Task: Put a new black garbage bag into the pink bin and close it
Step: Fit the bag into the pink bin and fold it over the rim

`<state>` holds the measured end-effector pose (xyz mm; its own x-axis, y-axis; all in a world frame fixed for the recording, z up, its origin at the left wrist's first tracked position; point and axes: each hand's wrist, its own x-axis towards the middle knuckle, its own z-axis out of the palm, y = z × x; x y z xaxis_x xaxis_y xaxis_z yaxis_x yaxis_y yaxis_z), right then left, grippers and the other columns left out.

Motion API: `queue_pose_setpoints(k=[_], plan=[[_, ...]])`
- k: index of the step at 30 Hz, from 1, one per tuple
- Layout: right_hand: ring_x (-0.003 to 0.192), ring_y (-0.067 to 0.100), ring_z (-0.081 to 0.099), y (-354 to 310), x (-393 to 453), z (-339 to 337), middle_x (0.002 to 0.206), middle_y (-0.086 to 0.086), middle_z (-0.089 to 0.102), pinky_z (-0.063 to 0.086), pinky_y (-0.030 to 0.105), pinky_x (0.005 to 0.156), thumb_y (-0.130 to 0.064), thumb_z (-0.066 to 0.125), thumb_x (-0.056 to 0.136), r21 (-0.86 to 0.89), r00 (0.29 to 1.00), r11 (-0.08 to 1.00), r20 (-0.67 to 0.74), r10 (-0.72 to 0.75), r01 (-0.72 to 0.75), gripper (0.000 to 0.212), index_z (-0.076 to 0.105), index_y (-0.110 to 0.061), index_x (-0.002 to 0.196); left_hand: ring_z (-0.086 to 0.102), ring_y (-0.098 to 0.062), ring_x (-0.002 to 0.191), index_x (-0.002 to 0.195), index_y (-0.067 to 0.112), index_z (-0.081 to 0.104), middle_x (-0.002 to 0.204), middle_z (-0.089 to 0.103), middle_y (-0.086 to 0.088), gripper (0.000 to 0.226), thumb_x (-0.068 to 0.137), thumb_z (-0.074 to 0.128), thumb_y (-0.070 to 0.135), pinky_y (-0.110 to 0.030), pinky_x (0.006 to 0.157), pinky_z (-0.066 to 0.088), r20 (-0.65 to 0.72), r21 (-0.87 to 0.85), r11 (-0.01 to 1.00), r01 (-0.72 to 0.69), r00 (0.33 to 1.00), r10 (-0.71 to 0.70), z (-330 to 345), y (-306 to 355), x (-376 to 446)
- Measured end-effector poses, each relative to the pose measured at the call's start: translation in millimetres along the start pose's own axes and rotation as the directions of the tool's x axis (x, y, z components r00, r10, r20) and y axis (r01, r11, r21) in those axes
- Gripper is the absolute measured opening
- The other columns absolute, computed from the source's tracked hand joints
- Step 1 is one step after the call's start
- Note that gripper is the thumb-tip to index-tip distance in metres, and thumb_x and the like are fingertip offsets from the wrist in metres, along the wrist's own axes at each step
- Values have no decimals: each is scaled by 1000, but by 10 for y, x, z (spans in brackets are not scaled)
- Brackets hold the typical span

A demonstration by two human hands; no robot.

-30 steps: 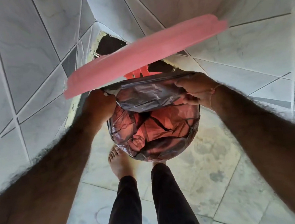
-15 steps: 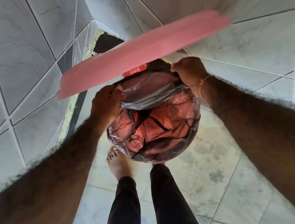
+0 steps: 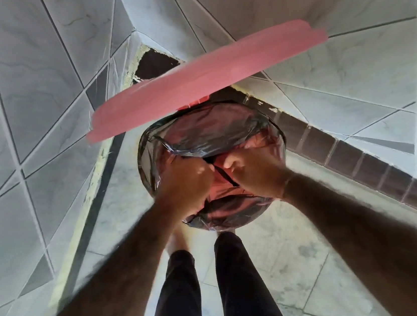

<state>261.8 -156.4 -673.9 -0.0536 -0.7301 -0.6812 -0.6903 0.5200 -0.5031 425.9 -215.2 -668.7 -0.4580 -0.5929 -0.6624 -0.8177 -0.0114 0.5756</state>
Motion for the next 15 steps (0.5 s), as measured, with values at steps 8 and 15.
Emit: queue_pose_setpoints(k=[8, 15], plan=[[110, 42, 62, -89, 755, -498, 119, 28, 65, 54, 47, 93, -5, 48, 89, 261, 953, 921, -12, 303, -289, 32, 64, 3, 116, 70, -31, 87, 84, 17, 70, 93, 74, -15, 17, 84, 53, 11, -39, 82, 56, -222, -206, 974, 99, 964, -145, -466, -8, 634], [110, 36, 60, 83, 547, -611, 115, 19, 68, 46, 31, 89, -21, 52, 90, 200, 840, 910, -352, 413, -364, 30, 67, -2, 107, 63, -24, 95, 103, 14, 67, 101, 69, -6, 23, 88, 55, 26, -34, 85, 49, -276, -156, 985, 72, 954, -113, -486, -205, 442]])
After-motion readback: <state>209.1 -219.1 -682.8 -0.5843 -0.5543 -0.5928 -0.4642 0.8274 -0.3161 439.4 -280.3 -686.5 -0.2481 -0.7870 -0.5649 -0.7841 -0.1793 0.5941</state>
